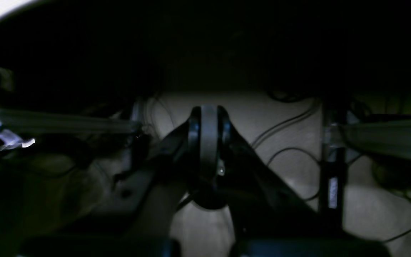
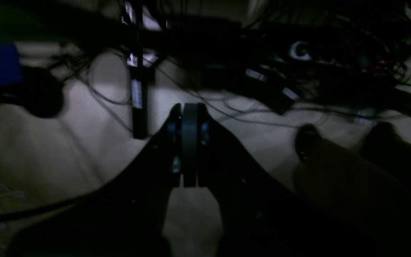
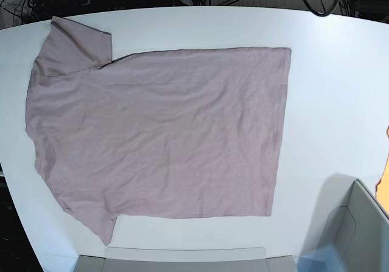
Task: Fold the T-shirt properly
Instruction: 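Move both grippers down toward the shirt's shoulder corners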
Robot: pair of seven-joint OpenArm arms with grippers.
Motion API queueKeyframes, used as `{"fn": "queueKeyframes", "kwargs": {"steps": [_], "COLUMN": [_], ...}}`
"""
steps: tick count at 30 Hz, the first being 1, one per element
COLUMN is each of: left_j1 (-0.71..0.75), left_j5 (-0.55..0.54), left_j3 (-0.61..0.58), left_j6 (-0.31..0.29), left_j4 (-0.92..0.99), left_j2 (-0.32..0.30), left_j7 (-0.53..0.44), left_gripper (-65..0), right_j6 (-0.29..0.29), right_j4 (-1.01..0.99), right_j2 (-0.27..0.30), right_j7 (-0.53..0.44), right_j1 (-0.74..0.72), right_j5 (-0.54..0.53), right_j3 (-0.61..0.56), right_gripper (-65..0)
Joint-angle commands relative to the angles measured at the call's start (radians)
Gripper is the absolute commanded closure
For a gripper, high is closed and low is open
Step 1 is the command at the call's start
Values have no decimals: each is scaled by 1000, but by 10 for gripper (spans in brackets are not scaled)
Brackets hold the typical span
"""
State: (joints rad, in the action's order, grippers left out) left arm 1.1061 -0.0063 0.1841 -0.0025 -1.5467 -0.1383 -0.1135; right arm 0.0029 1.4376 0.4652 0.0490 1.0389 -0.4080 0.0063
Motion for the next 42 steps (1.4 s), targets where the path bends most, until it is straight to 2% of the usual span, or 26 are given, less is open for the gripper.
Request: {"fn": "queueKeyframes", "kwargs": {"steps": [1, 5, 12, 16, 20, 22, 27, 29, 32, 34, 38, 40, 42], "left_j1": [45, 110, 101, 50, -36, -88, -163, -180, -223, -252, -317, -344, -377], "left_j5": [-2, -2, -2, -2, -2, -1, -1, -1, -1, -1, -1, -1, 1], "left_j3": [19, 74, 157, 159, 148, 144, 150, 150, 153, 170, 183, 199, 228], "left_j6": [5, 5, 5, 3, -12, -100, -459, -529, -537, -537, -537, -537, -537], "left_j4": [-48, -183, -381, -467, -482, -487, -490, -498, -498, -498, -498, -498, -498], "left_j2": [-5, -5, -5, -5, -4, -4, -1, 1, 29, 47, 50, 49, 52], "left_j7": [-28, 11, 34, 34, 34, 34, 22, 22, 22, 22, 33, 33, 34], "left_gripper": [-1, -1, -2, -2, -1, -1, -2, -2, -2, -2, -2, -2, -3], "right_j6": [4, -2, -2, -2, -1, 1, 3, 3, 3, 4, 6, 6, 6], "right_j4": [33, 150, 378, 529, 627, 630, 630, 630, 630, 630, 628, 628, 628], "right_j2": [17, 39, -13, -27, -99, -128, -133, -138, -153, -153, -145, -145, -147], "right_j7": [-5, -7, -2, 98, 179, 216, 329, 346, 371, 404, 498, 550, 595], "right_j1": [56, 128, 165, 131, 42, -22, -125, -150, -185, -202, -213, -222, -222], "right_j5": [-16, -27, -25, -25, -25, -25, -27, -27, -32, -81, -306, -397, -444], "right_j3": [2, 50, 288, 375, 436, 449, 496, 519, 568, 607, 690, 726, 751], "right_gripper": [-1, -1, -1, -1, -1, -1, -2, -3, -3, -4, -58, -96, -124]}}
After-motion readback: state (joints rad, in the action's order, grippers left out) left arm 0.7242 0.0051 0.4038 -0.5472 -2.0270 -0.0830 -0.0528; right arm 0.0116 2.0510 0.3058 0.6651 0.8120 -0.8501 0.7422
